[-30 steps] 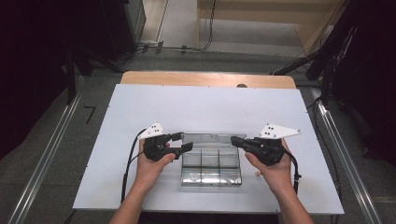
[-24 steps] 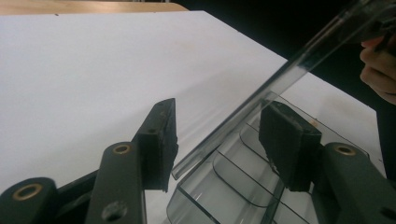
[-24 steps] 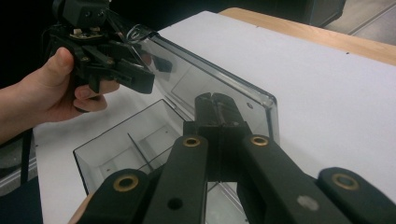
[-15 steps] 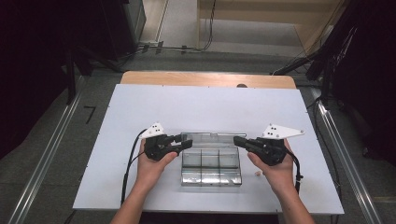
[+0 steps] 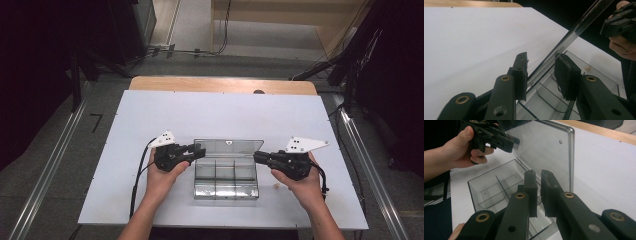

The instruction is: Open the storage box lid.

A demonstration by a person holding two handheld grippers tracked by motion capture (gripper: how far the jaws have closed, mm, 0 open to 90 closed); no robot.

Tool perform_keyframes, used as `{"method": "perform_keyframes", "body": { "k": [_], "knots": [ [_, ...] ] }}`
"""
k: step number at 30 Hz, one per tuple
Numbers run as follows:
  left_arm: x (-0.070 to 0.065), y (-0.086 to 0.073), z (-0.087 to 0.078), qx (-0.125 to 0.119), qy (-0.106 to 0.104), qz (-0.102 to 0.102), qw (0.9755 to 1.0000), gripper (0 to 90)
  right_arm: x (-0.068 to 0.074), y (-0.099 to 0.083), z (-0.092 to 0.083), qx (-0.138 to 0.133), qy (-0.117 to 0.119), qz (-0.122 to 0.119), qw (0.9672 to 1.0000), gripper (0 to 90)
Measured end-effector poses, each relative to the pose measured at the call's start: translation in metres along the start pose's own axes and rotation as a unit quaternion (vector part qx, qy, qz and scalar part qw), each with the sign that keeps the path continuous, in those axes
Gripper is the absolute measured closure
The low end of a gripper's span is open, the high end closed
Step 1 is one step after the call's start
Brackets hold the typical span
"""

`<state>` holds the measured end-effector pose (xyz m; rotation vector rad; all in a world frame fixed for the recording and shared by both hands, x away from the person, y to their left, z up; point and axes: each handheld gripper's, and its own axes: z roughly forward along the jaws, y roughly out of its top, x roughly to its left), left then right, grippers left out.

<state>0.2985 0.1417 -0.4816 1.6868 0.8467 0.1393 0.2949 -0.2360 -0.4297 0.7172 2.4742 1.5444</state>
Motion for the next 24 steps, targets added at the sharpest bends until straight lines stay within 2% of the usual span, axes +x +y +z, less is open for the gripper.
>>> {"method": "perform_keyframes", "body": {
  "k": [4,8,14,17,20,24],
  "knots": [
    [0.001,0.0,0.0,-0.001,-0.001,-0.001,1.0,63.4,-0.007,-0.003,-0.007,-0.01,-0.001,0.008,0.9999,77.6],
    [0.001,0.0,0.001,-0.004,0.001,-0.005,1.0,63.8,-0.011,-0.004,-0.01,-0.014,-0.014,0.022,0.9996,69.7],
    [0.003,0.0,0.001,-0.009,-0.002,-0.012,0.9999,64.1,-0.016,-0.003,0.001,-0.013,-0.037,0.05,0.998,49.9],
    [0.004,0.0,0.002,-0.01,-0.003,-0.015,0.9998,64.0,-0.018,-0.003,0.01,-0.007,-0.044,0.06,0.9972,44.0],
    [0.004,0.0,0.002,-0.012,-0.004,-0.019,0.9997,64.0,-0.019,-0.003,0.017,-0.001,-0.048,0.066,0.9966,42.9],
    [0.006,0.0,0.003,-0.016,-0.006,-0.026,0.9995,64.1,-0.02,-0.004,0.025,-0.001,-0.046,0.07,0.9965,45.7]
  ]
}}
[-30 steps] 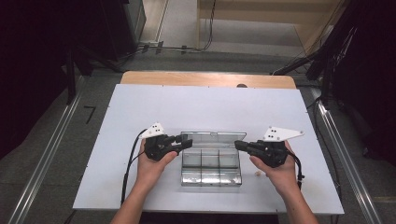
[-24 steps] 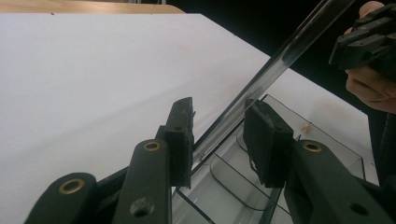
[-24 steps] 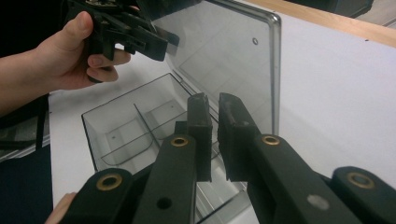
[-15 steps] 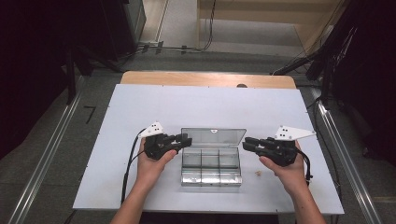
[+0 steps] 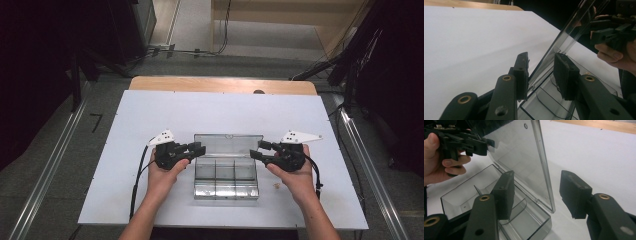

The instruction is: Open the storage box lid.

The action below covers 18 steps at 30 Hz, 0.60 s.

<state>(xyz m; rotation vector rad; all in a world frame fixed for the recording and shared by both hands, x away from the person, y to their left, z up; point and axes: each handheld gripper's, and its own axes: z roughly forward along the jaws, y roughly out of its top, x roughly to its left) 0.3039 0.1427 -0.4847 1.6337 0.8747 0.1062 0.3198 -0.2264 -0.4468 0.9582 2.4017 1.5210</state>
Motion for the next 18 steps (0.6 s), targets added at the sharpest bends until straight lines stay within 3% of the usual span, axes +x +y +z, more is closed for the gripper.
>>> {"method": "perform_keyframes", "body": {
  "k": [5,12,18],
  "knots": [
    [0.002,0.0,0.002,-0.008,0.002,-0.014,0.9999,65.0,-0.003,-0.001,0.008,0.004,-0.014,0.035,0.9993,50.4],
    [0.006,0.0,0.003,-0.014,0.001,-0.024,0.9996,67.2,-0.005,0.0,0.015,0.006,-0.011,0.035,0.9993,59.6],
    [0.007,-0.001,0.006,-0.018,0.012,-0.028,0.9994,68.4,-0.009,-0.001,0.017,-0.001,-0.013,0.05,0.9987,67.4]
  ]
}}
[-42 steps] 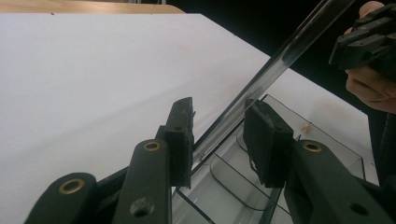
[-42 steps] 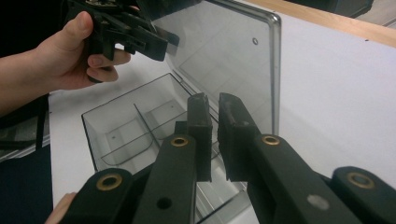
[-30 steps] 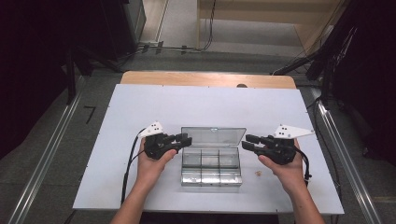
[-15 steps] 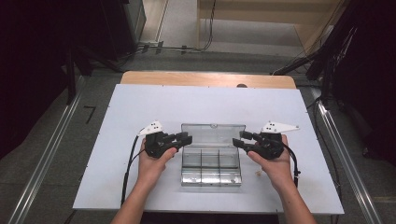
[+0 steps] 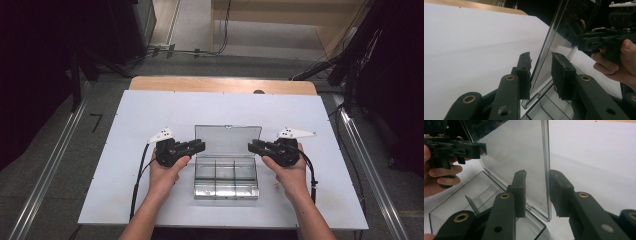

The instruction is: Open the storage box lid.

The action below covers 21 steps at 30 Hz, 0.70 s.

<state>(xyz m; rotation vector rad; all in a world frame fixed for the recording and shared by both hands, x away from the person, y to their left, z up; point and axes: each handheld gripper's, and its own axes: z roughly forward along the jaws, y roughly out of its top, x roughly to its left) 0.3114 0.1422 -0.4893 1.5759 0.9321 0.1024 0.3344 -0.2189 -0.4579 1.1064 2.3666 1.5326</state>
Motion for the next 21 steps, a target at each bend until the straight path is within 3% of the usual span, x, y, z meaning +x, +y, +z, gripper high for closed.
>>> {"method": "perform_keyframes", "body": {
  "k": [14,21],
  "knots": [
    [0.0028,-0.0008,0.0032,-0.005,0.012,-0.009,0.9999,71.7,-0.0015,-0.0005,0.0045,-0.006,-0.019,0.004,0.9998,71.2],
    [0.0049,0.0013,0.0046,0.004,0.02,-0.024,0.9995,74.6,-0.0035,-0.0005,0.0093,-0.007,-0.027,0.025,0.9993,71.2]
  ]
}}
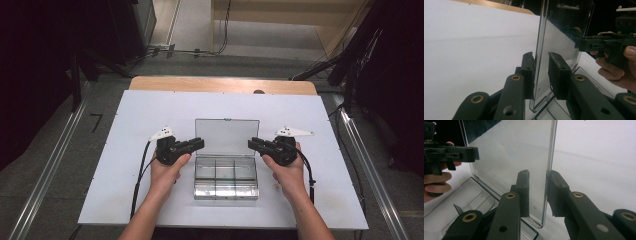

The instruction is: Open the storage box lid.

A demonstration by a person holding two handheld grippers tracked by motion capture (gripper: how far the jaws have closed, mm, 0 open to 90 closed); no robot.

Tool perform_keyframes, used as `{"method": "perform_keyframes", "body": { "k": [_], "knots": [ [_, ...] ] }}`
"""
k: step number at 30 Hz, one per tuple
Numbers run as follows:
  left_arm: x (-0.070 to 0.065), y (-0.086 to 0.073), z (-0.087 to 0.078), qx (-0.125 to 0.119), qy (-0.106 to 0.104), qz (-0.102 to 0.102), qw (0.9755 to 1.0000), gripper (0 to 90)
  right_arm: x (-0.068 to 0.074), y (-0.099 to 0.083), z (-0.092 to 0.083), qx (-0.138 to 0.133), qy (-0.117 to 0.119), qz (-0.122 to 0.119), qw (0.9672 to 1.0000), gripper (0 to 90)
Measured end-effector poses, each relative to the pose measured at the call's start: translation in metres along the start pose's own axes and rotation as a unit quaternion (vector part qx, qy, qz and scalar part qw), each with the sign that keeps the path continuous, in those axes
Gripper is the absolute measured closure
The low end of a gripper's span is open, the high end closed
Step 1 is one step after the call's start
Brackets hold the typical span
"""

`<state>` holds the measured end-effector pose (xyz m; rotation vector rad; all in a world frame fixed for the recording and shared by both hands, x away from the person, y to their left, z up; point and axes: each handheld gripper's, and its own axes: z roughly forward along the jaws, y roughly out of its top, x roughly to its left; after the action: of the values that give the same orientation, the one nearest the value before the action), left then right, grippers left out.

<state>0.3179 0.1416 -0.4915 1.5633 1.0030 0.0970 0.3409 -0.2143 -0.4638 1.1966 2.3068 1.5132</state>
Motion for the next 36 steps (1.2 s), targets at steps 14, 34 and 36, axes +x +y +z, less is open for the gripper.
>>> {"method": "perform_keyframes", "body": {
  "k": [14,34,36],
  "knots": [
    [0.005,-0.001,0.006,0.006,0.012,-0.031,0.9994,74.1,-0.008,0.001,0.007,0.008,0.006,0.038,0.9992,70.7],
    [0.005,-0.004,0.014,0.032,0.03,-0.049,0.9978,66.6,-0.01,0.002,0.016,0.031,-0.011,0.075,0.9966,66.6],
    [0.006,-0.005,0.016,0.033,0.03,-0.051,0.9977,65.6,-0.009,0.002,0.016,0.034,-0.016,0.078,0.9963,65.8]
  ]
}}
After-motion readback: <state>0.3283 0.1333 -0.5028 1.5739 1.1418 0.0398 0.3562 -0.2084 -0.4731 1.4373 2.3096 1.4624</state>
